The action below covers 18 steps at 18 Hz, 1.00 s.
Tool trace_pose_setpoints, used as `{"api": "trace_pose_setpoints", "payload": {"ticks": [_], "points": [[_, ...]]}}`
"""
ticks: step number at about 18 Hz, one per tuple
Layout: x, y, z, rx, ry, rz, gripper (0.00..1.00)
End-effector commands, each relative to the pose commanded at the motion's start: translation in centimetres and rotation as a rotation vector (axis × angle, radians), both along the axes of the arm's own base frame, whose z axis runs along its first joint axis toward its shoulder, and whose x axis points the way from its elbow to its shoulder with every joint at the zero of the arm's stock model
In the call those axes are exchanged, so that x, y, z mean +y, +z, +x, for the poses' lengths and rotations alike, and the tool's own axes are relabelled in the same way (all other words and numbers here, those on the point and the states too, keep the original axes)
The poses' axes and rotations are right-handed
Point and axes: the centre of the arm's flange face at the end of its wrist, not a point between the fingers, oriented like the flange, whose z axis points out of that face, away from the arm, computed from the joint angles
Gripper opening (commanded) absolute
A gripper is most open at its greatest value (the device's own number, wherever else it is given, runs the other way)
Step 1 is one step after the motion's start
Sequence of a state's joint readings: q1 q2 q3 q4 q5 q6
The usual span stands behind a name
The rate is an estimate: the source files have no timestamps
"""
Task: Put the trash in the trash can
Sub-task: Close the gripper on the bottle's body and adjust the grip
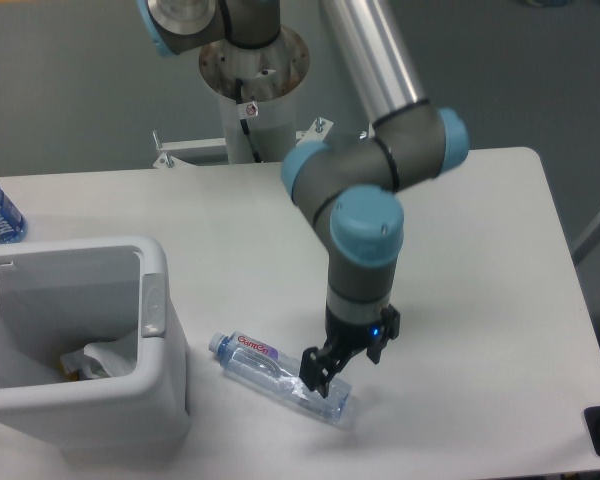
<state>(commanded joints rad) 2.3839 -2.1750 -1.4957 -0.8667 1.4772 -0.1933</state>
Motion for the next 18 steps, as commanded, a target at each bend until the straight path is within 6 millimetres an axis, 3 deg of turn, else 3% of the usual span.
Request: {"api": "trace_pose_setpoints", "payload": {"ticks": [8, 15, 16, 18], "points": [[1.1, -3.3, 0.5, -0.004, -0.014, -0.056, 1.0], [1.5, -4.4, 0.4, 0.004, -0.003, -0.078, 1.0], [1.5, -4.4, 0.4, 0.004, -0.003, -0.078, 0.96], [1.5, -4.1, 0.4, 0.005, -0.004, -0.075, 0.77]]}}
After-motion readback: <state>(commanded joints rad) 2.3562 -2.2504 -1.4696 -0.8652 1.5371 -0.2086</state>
